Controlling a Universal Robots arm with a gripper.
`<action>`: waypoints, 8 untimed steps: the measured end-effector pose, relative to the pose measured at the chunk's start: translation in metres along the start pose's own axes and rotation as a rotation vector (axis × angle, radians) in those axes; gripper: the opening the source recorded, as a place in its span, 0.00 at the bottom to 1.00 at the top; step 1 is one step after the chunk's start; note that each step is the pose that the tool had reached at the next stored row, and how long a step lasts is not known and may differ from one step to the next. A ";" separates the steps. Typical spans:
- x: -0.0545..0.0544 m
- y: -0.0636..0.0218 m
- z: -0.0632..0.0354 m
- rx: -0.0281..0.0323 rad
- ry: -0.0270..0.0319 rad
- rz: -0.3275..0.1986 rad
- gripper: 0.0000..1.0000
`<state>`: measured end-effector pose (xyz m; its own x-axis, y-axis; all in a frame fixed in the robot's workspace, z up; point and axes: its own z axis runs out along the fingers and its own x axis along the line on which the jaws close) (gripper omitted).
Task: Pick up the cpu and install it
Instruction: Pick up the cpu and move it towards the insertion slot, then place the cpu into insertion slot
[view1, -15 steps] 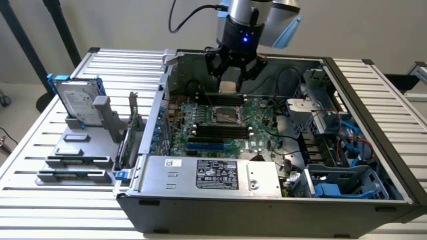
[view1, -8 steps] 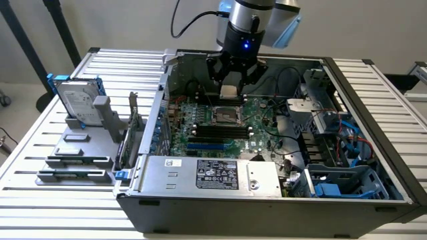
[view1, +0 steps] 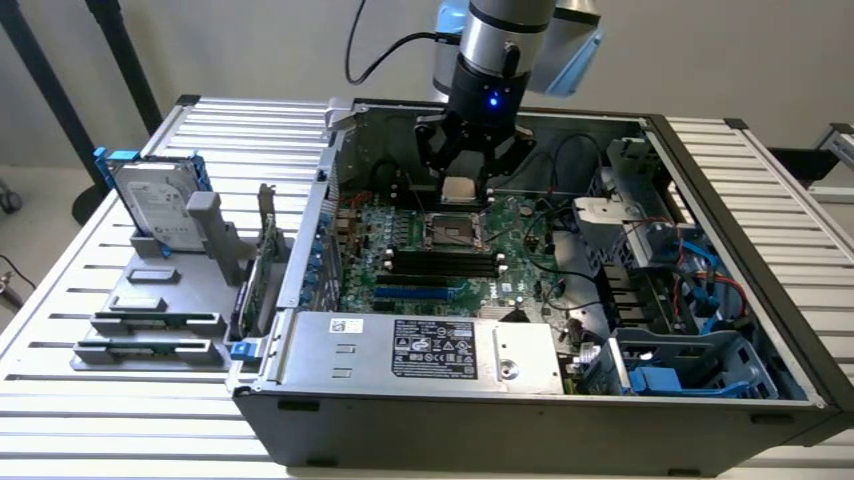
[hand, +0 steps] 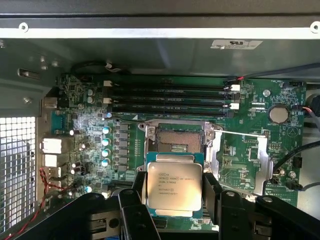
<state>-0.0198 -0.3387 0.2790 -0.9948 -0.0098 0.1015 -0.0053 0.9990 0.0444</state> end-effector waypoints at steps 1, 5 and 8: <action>0.000 0.0000 0.0001 -0.0002 0.0000 0.000 0.55; 0.000 0.0000 0.0001 -0.0003 0.0000 0.000 0.55; 0.000 0.0000 0.0001 -0.0002 0.0000 0.000 0.55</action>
<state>-0.0198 -0.3386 0.2789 -0.9948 -0.0099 0.1015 -0.0054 0.9990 0.0446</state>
